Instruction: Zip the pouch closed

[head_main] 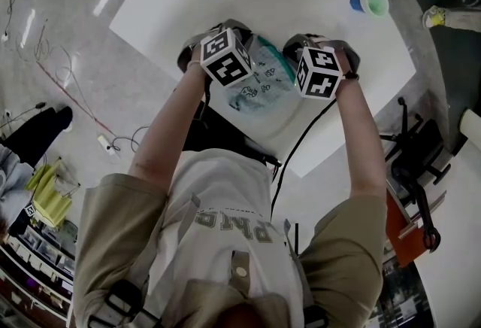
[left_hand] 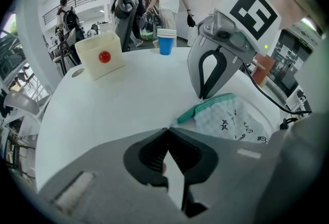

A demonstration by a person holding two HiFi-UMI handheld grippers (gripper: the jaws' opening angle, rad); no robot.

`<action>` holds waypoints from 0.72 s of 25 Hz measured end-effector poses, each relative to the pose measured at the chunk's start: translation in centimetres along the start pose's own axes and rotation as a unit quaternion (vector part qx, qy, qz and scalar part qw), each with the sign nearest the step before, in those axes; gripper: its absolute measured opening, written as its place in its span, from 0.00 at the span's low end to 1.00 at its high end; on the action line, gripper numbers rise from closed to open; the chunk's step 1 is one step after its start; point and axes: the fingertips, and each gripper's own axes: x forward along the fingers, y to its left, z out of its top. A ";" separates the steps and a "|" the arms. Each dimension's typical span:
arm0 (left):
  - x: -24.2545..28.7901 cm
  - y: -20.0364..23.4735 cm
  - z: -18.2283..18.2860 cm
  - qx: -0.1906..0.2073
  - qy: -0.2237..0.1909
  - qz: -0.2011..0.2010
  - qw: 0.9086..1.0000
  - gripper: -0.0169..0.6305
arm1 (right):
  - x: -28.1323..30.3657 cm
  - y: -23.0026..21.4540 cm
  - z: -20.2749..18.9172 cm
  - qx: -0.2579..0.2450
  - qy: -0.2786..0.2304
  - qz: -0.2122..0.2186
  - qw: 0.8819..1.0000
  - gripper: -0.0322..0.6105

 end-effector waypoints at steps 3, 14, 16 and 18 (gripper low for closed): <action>0.1 -0.1 -0.2 0.001 0.005 -0.004 1.000 0.05 | 0.0 0.4 -0.2 0.005 -0.002 0.000 1.000 0.05; 0.0 -0.1 0.0 0.000 0.004 0.000 1.000 0.05 | -0.3 1.7 -1.1 0.018 -0.005 0.006 1.000 0.05; 0.0 -0.1 0.0 0.000 0.004 -0.001 1.000 0.05 | -0.4 1.9 -1.3 0.020 -0.005 0.007 1.000 0.05; -0.1 0.0 0.0 0.000 0.005 -0.001 1.000 0.05 | -0.4 2.1 -1.4 0.021 -0.004 0.009 1.000 0.05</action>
